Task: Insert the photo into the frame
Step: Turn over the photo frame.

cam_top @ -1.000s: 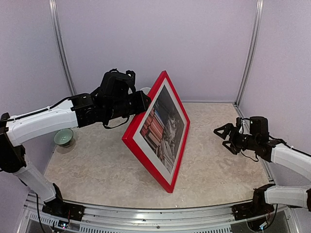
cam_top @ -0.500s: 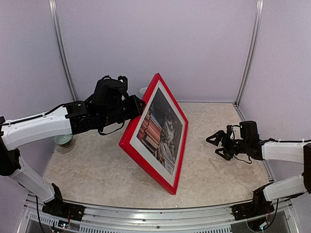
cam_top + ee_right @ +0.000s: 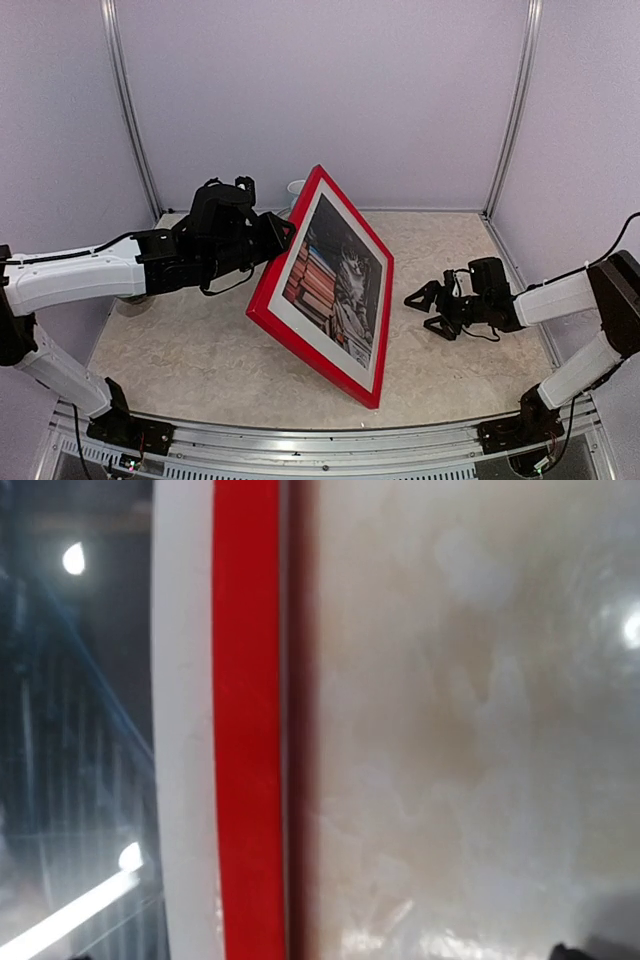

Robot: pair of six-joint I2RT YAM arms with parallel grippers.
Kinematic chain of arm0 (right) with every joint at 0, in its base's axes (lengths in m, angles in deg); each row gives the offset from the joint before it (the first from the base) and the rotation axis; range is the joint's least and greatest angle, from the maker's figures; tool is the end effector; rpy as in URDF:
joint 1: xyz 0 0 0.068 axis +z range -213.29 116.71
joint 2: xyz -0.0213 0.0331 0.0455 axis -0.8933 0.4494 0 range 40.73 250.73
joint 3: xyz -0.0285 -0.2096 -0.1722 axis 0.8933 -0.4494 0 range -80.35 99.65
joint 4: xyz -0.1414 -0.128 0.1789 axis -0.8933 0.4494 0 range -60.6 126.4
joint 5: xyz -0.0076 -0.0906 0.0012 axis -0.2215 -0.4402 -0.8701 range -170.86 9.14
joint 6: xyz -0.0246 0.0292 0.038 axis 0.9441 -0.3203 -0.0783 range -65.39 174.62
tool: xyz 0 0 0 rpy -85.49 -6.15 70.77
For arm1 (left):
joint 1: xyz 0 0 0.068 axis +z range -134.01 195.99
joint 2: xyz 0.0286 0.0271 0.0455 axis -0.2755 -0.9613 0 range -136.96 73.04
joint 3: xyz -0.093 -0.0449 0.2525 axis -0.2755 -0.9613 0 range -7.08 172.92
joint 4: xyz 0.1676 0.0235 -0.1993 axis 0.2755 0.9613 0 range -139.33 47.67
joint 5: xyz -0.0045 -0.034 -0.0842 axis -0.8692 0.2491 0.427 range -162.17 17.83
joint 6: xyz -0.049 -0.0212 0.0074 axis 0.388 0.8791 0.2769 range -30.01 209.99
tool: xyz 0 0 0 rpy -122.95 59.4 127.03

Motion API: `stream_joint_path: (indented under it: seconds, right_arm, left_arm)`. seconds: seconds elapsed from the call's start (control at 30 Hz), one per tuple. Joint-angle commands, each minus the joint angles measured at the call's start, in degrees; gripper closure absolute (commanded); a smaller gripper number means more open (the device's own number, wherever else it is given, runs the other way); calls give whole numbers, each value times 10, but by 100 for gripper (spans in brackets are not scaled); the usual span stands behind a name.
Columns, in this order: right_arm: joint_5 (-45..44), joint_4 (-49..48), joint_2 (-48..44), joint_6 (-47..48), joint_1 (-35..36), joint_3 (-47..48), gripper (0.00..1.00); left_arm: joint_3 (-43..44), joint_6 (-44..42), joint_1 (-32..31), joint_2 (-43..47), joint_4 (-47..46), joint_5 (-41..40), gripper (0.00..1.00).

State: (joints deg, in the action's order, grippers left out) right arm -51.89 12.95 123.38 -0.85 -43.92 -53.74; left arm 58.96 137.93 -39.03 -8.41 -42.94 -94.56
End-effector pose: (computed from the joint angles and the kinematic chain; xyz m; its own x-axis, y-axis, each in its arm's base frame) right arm 0.2338 0.1005 0.1386 -0.8701 0.4580 -0.1824 0.1311 0.5718 0.8099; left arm 0.2015 -0.2644 0.3277 -0.5544 -0.4050 -0.7270 0.2137 0.7751 -0.5947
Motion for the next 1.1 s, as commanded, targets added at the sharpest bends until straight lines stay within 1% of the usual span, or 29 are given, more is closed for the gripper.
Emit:
stream_joint_path:
  seconds: [0.0,0.13,0.4,0.77,0.9,1.07]
  right_arm:
    - [17,-63,42,-18,22,20,1]
    - [14,-72,70,-19,36,38,1]
    - [27,-111,115,-36,49,45,1]
    - [53,-171,140,-60,51,39,1]
    - [53,-166,137,-58,51,40,1]
    - [48,-150,131,-53,51,43,1]
  left_arm:
    - [-18,-10,3,15,-84,1,84]
    - [-41,-4,5,19,-103,6,83]
    - [-114,23,9,46,-175,24,82]
    - [-157,41,12,50,-211,46,79]
    - [-179,52,11,56,-223,51,76]
    - [-197,59,11,62,-224,55,69]
